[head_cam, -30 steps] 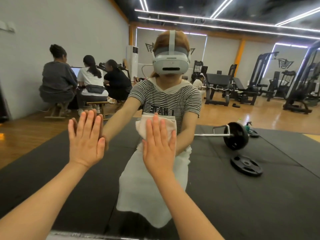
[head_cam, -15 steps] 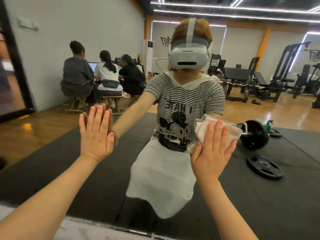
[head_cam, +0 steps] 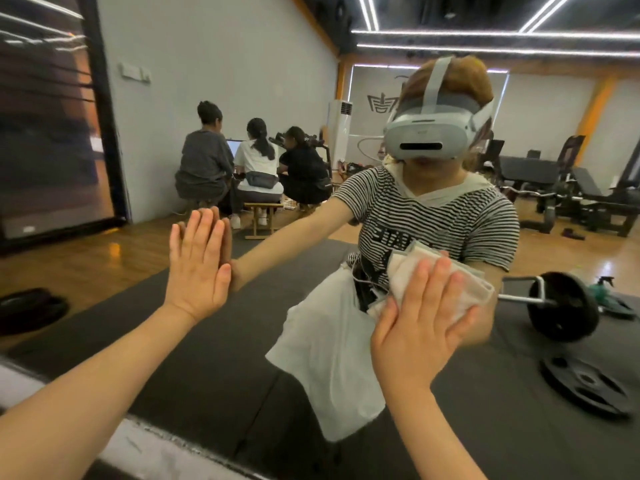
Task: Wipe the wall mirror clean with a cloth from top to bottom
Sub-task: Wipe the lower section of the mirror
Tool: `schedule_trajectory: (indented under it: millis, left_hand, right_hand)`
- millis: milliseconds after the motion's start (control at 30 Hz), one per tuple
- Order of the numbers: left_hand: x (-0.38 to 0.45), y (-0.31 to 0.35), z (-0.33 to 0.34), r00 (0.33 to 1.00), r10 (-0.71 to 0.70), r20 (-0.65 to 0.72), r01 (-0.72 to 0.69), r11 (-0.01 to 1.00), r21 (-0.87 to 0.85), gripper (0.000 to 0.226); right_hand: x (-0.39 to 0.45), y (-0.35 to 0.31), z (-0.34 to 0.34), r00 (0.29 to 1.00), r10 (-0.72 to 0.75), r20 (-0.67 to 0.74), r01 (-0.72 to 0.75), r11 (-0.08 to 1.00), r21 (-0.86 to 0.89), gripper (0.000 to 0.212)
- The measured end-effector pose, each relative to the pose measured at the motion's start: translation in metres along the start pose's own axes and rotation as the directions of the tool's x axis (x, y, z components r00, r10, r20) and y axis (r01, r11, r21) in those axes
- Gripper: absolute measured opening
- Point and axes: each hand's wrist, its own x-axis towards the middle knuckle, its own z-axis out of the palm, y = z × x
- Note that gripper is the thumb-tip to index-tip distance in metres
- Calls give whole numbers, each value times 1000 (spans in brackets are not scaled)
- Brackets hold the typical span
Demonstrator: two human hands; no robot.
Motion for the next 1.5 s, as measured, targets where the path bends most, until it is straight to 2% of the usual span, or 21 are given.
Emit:
schedule_trajectory:
  millis: [67,267,467,667,767,900,1000,1100,1200,1367,1500]
  left_hand:
    - [2,2,-2,1000,-26,12,26,999,18,64]
    - [3,2,-15,998,-6,68,1,996,84,65]
    - [2,2,-6,999,-21,34,22,1000,-7,63]
    - [0,-1,7,998,13,-53,-19,994,-108,62]
    - [2,-1,9,996,21,-85,-34,987,-157,65]
    - [1,-4,7,997,48,-63,-60,978,-200,67]
    - [2,-7,-2,997,80,-1,-78,966,-247,65]
    - [2,-30,-22,970,236,50,-210,929,-306,68]
    - [-1,-77,-36,929,368,20,-345,887,-307,70]
    - [-8,-162,-12,923,385,-20,-380,899,-216,75]
    - [-11,-184,9,907,412,-88,-421,890,-176,69]
  right_hand:
    - [-2,-15,3,999,37,7,-37,999,8,68]
    - [-11,-48,13,996,-48,73,45,998,45,69]
    - [-10,-80,22,990,-114,86,114,993,2,70]
    - [-11,-103,37,1000,-13,27,15,997,-73,69]
    - [-9,-105,37,1000,17,4,-17,997,-73,61]
    - [-8,-111,35,998,40,-52,-44,995,-85,57]
    - [-7,-116,27,998,66,3,-65,988,-137,59]
    - [-6,-120,15,987,112,119,-87,976,-200,61]
    - [-4,-129,6,959,199,204,-148,959,-241,62]
    - [0,-142,-3,911,282,301,-197,939,-281,65]
    - [2,-143,-5,899,306,313,-221,935,-279,67]
